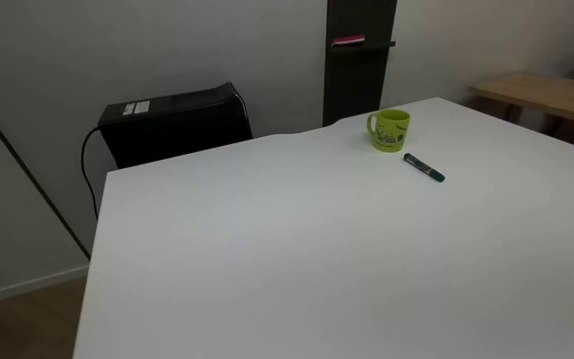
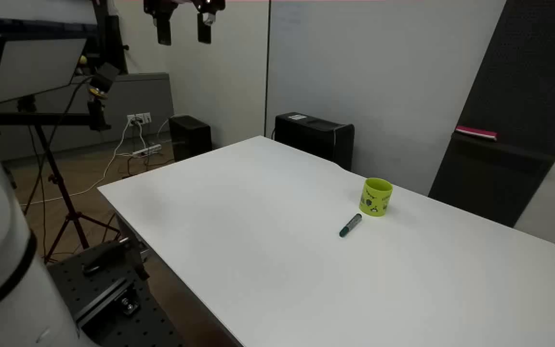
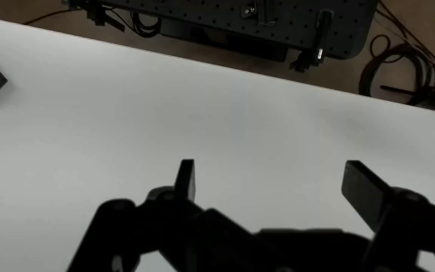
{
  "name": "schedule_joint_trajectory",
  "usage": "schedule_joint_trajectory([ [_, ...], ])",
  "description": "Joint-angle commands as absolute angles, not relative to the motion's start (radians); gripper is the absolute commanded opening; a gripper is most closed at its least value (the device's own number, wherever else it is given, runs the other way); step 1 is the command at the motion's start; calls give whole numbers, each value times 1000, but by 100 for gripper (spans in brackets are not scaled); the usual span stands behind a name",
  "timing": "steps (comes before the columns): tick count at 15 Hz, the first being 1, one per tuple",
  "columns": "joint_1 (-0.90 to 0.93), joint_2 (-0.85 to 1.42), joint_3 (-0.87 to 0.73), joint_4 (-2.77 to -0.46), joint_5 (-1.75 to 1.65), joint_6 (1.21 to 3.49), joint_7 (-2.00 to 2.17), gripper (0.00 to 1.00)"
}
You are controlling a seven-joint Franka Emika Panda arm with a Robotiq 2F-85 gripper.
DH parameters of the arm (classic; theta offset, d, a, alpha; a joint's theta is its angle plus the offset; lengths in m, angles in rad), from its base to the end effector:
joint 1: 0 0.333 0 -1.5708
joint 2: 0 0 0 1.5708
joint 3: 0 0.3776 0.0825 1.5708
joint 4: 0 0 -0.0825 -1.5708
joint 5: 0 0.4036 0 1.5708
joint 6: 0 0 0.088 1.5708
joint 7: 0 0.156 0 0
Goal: Pick up the marker from the table and put it in the cup
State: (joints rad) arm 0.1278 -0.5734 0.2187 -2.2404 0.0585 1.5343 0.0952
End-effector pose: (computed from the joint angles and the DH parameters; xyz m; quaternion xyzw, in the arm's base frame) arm 0.3153 0.1407 0.5658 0.9917 0.1028 -0.0641 0.0435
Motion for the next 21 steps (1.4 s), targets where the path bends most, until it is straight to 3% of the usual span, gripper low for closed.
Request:
schedule_joint_trajectory([
  [1,140,-570,210,-2237,54,1533,101,100],
  [21,135,-572,201,-2255,41,1544,95,100],
])
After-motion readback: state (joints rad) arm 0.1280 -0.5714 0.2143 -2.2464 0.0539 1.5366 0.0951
